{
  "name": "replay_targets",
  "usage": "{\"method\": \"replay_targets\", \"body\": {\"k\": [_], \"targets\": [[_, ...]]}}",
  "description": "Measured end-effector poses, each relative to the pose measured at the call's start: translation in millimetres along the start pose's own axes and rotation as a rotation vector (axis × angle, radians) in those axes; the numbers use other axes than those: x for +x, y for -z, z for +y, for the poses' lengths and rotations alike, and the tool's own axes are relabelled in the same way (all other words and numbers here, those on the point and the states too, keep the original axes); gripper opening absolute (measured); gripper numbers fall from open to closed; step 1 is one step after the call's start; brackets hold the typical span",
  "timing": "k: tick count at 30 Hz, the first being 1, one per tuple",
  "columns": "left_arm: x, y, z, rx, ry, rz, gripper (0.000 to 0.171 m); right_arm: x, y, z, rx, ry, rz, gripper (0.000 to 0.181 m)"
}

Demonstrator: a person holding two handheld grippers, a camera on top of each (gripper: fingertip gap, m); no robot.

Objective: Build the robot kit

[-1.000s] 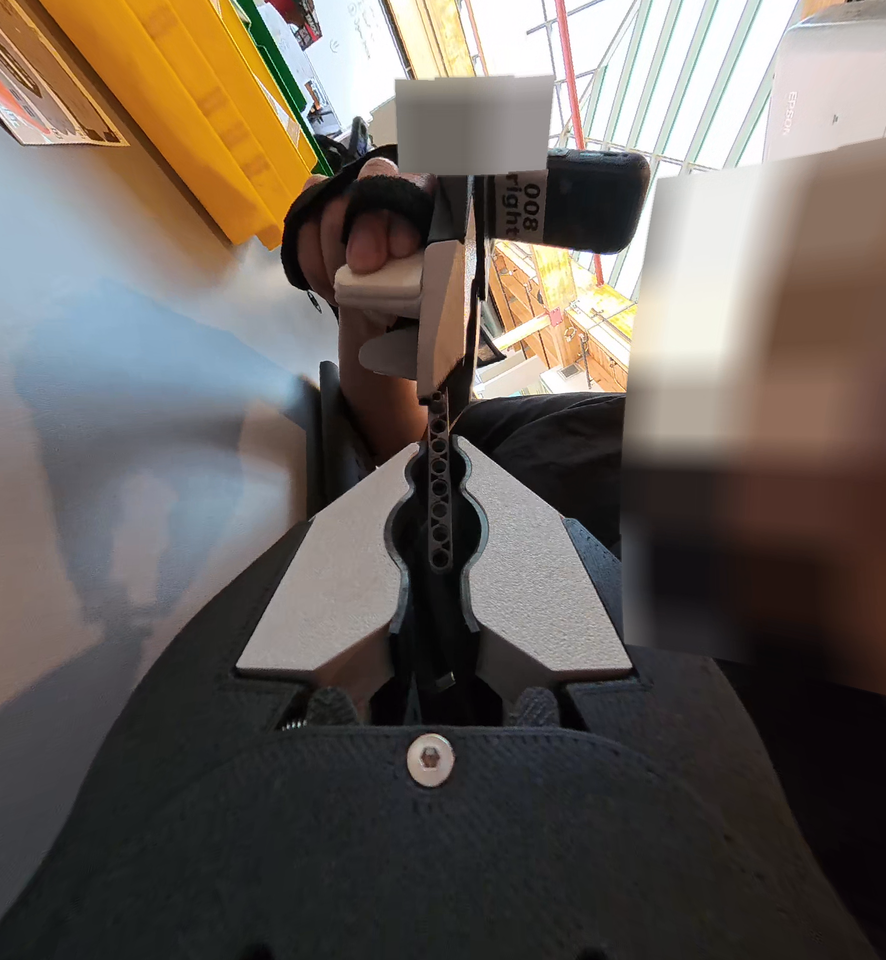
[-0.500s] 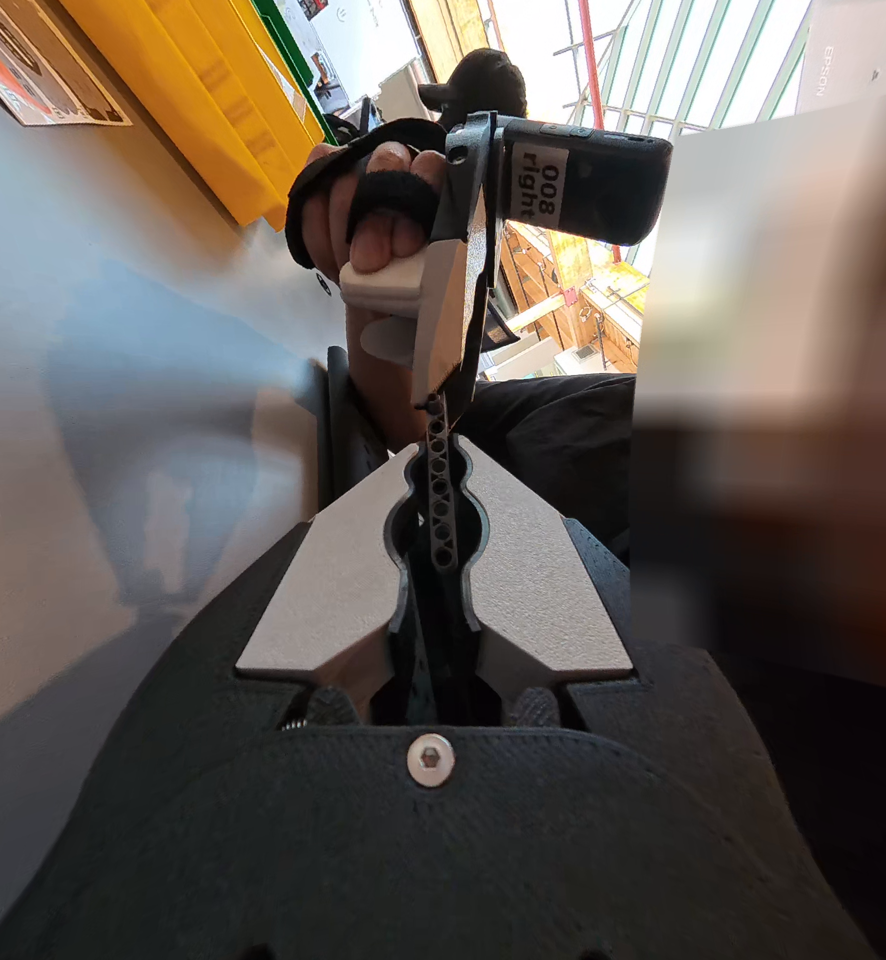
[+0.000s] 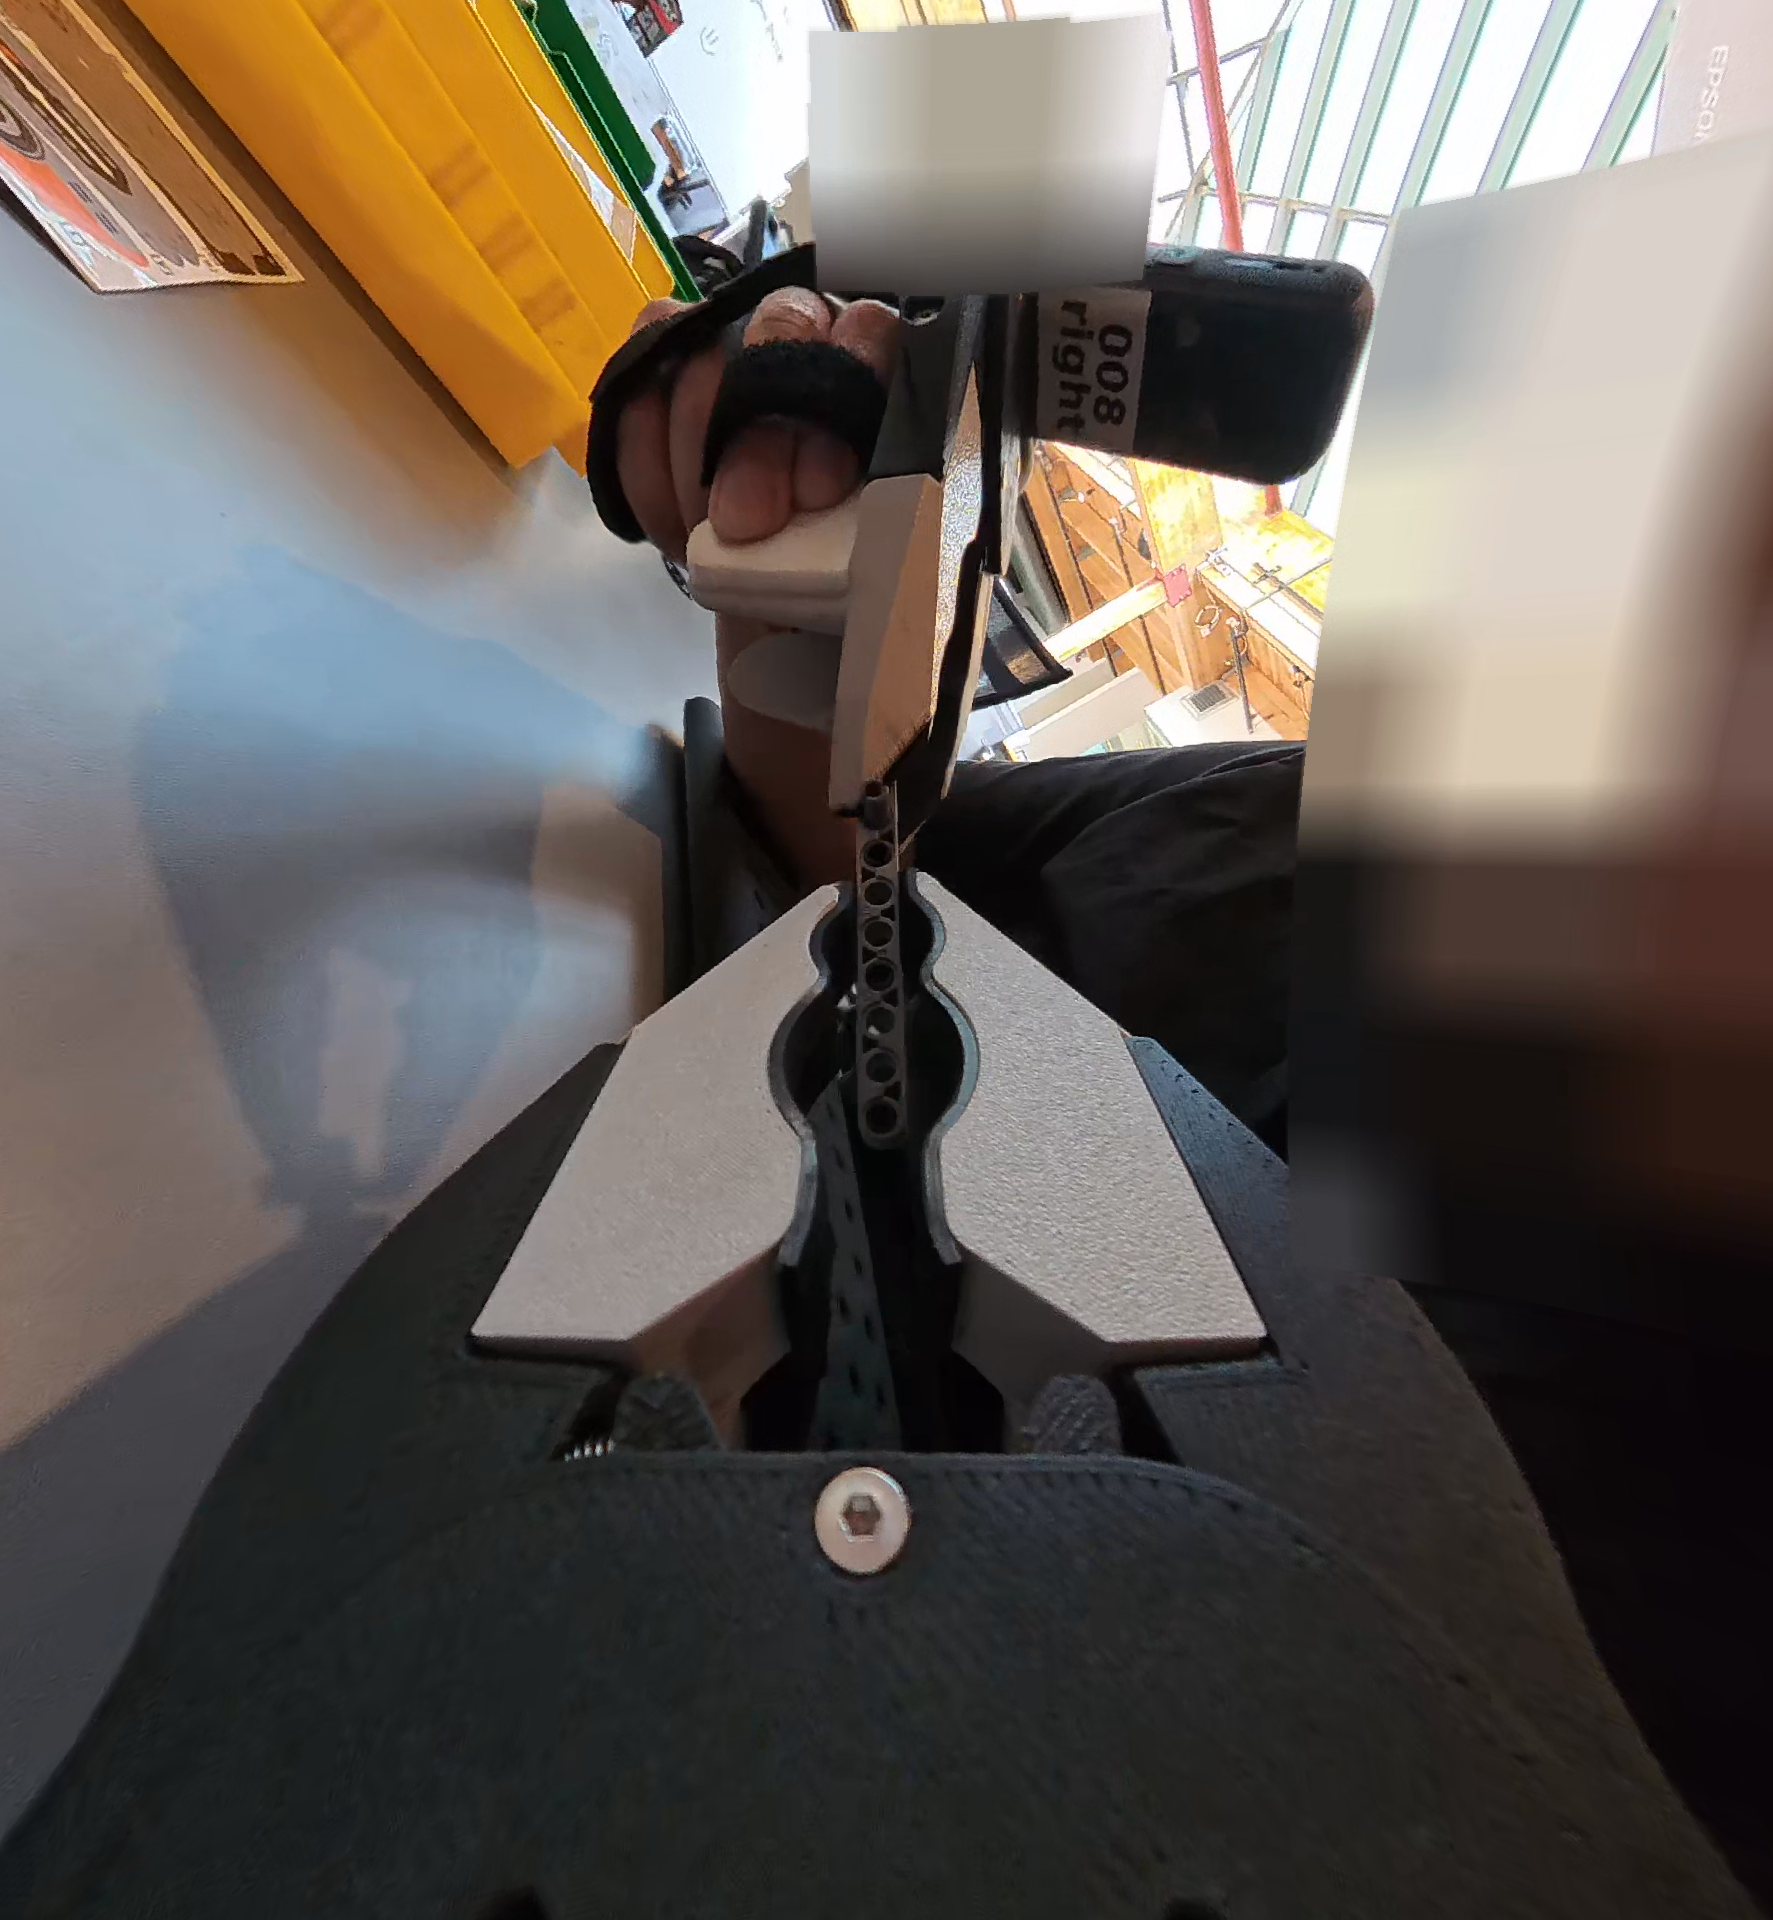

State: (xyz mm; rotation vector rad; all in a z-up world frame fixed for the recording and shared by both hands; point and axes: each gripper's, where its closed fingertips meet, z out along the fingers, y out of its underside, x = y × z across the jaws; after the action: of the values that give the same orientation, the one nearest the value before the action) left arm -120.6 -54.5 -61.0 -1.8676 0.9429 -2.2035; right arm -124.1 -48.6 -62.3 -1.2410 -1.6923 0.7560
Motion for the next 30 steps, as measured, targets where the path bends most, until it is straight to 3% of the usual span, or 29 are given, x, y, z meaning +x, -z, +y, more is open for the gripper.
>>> {"method": "replay_targets", "body": {"k": [14,30], "targets": [[-1.5,1.6,-5.2,0.041,0.076,0.03,0.005,6.0,-0.4,1.2,0.005,-0.008,0.04,0.015],[-3.1,-0.1,-4.6,0.03,0.03,-0.004,0.005,4.0,0.1,5.5,-0.018,0.008,0.023,0.007]]}}
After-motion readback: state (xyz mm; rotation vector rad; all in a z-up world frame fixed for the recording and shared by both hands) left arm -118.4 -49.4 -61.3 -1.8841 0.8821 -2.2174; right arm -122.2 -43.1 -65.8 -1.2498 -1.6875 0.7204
